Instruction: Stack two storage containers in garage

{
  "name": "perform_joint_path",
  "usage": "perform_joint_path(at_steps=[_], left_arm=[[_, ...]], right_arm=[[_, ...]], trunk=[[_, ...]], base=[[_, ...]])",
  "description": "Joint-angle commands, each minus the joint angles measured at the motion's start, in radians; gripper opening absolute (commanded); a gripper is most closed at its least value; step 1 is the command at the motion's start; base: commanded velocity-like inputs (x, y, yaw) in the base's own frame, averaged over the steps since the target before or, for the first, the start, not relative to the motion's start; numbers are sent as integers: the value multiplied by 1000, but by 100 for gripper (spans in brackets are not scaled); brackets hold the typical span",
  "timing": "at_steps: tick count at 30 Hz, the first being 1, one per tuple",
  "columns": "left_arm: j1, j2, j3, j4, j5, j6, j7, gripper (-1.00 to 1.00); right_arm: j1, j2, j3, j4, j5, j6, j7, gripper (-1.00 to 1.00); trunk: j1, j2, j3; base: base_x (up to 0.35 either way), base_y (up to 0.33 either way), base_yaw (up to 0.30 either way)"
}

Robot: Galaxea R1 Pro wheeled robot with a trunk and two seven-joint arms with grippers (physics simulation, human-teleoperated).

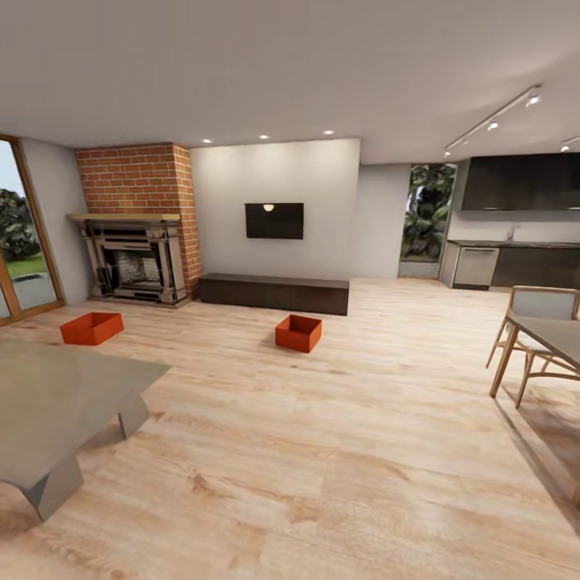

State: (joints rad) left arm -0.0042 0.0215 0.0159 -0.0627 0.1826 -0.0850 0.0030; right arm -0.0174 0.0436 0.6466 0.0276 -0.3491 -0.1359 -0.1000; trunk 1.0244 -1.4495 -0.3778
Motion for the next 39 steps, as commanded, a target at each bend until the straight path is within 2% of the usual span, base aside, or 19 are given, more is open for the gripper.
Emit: perform_joint_path(at_steps=[1, 39], left_arm=[[0, 0, 1, 0, 5, -2, 1, 100], [0, 0, 1, 0, 5, -2, 1, 100]], right_arm=[[-1, 1, 8, 3, -9, -5, -1, 100], [-1, 1, 8, 3, -8, -5, -1, 100]], trunk=[[1, -1, -1], [1, -1, -1]], base=[[320, 0, 0], [320, 0, 0]])
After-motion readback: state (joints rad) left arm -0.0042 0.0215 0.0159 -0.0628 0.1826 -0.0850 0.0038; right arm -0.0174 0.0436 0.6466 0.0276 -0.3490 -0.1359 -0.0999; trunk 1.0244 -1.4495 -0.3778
